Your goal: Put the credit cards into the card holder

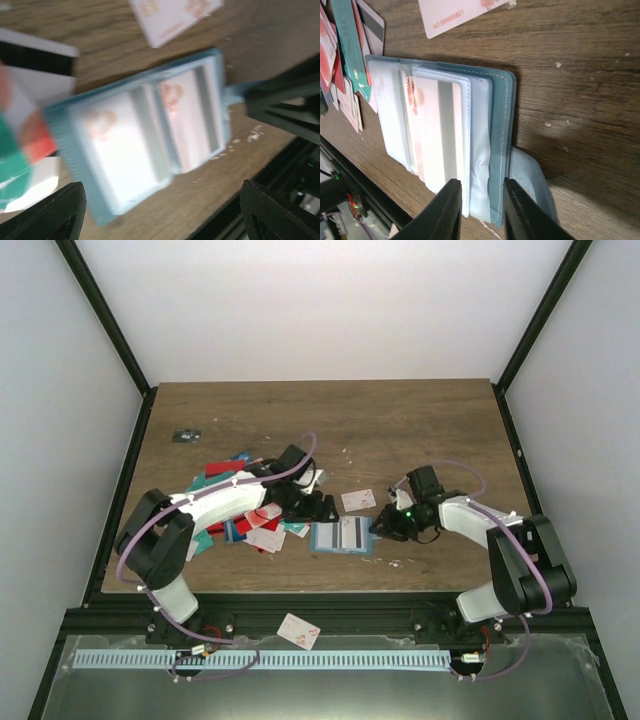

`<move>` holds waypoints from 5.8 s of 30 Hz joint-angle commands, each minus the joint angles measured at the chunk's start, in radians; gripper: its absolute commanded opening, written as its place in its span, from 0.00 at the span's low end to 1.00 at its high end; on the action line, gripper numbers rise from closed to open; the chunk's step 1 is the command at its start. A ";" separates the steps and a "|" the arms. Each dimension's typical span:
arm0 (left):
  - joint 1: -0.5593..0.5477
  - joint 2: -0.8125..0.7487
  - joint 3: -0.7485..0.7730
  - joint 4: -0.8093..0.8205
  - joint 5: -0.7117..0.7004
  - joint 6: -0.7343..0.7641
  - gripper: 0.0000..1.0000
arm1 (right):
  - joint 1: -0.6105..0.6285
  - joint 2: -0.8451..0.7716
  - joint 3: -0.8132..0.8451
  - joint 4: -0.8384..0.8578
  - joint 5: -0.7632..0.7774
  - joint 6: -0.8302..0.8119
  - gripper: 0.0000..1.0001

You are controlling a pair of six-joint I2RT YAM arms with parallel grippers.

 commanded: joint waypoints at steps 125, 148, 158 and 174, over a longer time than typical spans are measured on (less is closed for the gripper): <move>-0.048 0.141 -0.114 0.383 0.054 -0.152 0.17 | 0.088 -0.034 0.105 -0.109 0.132 -0.007 0.16; -0.052 0.175 -0.127 0.381 0.033 -0.146 0.08 | 0.133 0.011 0.161 -0.063 0.010 0.036 0.01; -0.054 0.191 -0.142 0.392 0.038 -0.134 0.04 | 0.202 0.122 0.213 -0.036 0.013 0.066 0.01; -0.053 0.191 -0.164 0.427 0.048 -0.138 0.04 | 0.234 0.210 0.262 -0.102 0.128 0.090 0.01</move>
